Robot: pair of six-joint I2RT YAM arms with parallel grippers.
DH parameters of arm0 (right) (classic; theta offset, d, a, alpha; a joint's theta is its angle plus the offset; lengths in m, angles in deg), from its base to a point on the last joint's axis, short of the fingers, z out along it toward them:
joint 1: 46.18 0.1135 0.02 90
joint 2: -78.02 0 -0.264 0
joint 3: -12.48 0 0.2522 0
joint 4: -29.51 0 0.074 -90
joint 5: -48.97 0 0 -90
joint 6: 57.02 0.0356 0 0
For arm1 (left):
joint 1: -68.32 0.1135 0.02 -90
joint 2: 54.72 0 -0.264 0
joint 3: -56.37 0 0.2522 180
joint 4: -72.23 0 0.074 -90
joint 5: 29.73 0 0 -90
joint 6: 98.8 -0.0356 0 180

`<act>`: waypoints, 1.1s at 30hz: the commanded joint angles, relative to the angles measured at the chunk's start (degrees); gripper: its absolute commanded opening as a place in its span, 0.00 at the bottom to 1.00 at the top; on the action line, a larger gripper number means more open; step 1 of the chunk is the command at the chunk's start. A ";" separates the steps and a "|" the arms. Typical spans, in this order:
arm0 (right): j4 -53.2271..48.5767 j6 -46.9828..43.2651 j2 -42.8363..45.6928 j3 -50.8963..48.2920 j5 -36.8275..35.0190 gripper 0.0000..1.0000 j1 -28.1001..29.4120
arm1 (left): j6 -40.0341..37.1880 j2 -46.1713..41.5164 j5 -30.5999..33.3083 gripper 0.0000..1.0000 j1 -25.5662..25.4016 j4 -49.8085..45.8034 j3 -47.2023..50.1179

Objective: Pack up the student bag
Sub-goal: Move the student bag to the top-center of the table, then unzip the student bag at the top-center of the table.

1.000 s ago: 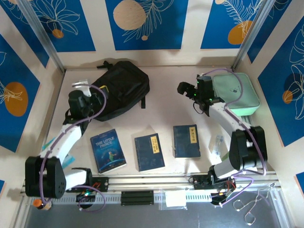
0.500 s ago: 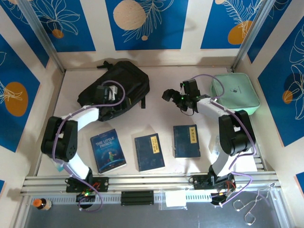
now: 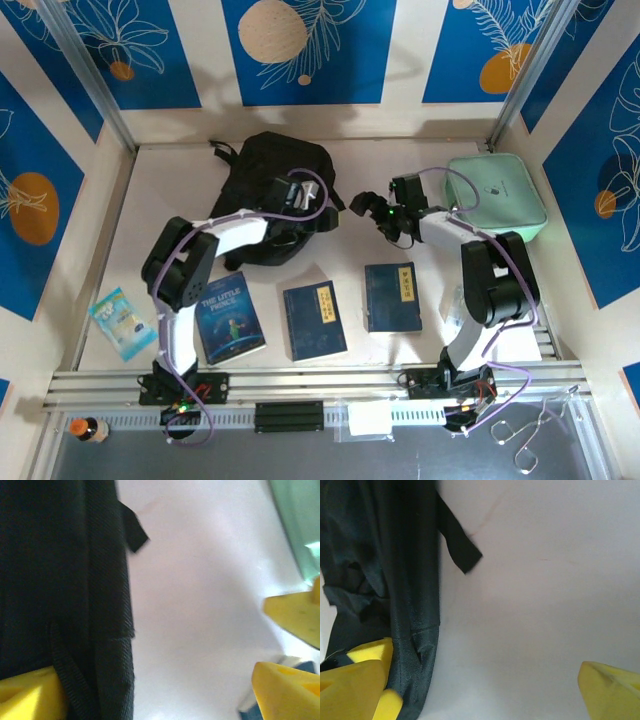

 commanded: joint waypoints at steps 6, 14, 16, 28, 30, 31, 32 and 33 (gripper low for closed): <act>3.52 -3.29 1.43 0.70 9.97 0.95 0.20 | -11.01 -6.99 -7.86 0.93 1.64 -16.17 -10.53; -0.72 -2.28 -5.97 9.61 10.79 0.93 5.02 | -7.29 -16.46 2.94 0.92 4.01 -20.37 0.71; -2.40 -2.79 -7.70 11.72 10.29 0.89 5.91 | -4.81 -17.39 2.84 0.89 3.94 -19.86 2.56; -9.42 -2.85 -15.40 17.94 12.30 0.48 6.13 | 9.30 -12.36 -1.83 0.59 3.66 -10.84 5.19; -8.42 -2.94 -15.36 16.12 12.74 0.40 5.91 | 9.97 -11.31 -2.79 0.55 3.42 -9.88 4.94; -7.78 -3.03 -15.70 15.41 13.38 0.35 5.76 | 10.14 -10.69 -2.91 0.52 3.32 -9.98 4.69; -7.36 -3.03 -16.21 14.91 14.20 0.30 5.63 | 10.15 -10.10 -2.94 0.51 3.18 -10.26 4.35; -7.32 -2.99 -16.72 14.67 14.62 0.29 5.55 | 10.23 -9.53 -2.79 0.50 3.07 -10.59 4.05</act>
